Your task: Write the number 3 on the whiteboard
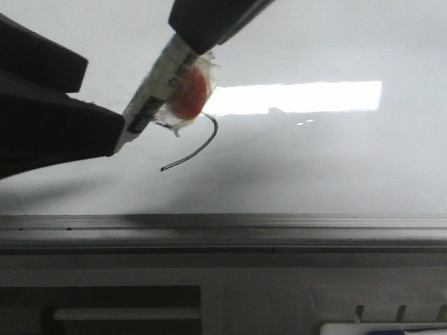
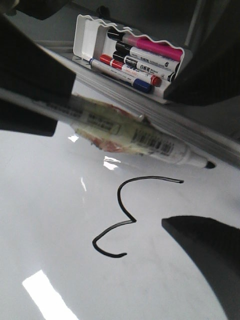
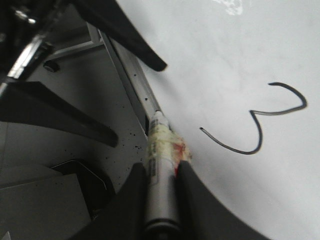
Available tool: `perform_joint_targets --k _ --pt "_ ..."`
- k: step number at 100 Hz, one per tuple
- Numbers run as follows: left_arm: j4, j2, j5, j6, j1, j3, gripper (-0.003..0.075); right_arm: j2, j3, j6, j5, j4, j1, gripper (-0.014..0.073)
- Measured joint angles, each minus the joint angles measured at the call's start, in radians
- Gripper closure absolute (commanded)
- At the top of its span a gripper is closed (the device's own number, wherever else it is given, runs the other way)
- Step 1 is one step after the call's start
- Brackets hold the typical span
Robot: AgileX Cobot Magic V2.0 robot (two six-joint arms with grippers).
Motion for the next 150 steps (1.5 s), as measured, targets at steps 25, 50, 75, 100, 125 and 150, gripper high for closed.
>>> perform_joint_targets --k 25,50,75,100,125,150 --pt "0.037 0.117 -0.050 0.000 0.000 0.000 0.0293 0.002 0.000 0.000 0.016 0.004 0.024 0.0642" --pt "0.043 0.147 -0.111 0.000 0.000 0.000 0.0408 0.002 0.000 0.000 0.025 0.004 0.055 0.0642" --pt "0.069 0.147 -0.111 0.007 -0.020 0.000 0.0741 0.002 0.000 0.000 -0.001 -0.002 0.055 0.0642" --pt "0.071 0.147 -0.083 0.009 -0.066 0.000 0.0741 0.002 0.000 0.002 0.025 0.008 0.055 0.0643" --pt "0.071 0.147 -0.081 0.009 -0.066 0.000 0.0741 0.002 0.000 0.002 0.022 0.011 0.055 0.0349" --pt "-0.086 0.147 -0.087 0.001 -0.065 0.000 0.0741 -0.002 0.000 0.002 -0.115 -0.010 0.055 -0.0054"
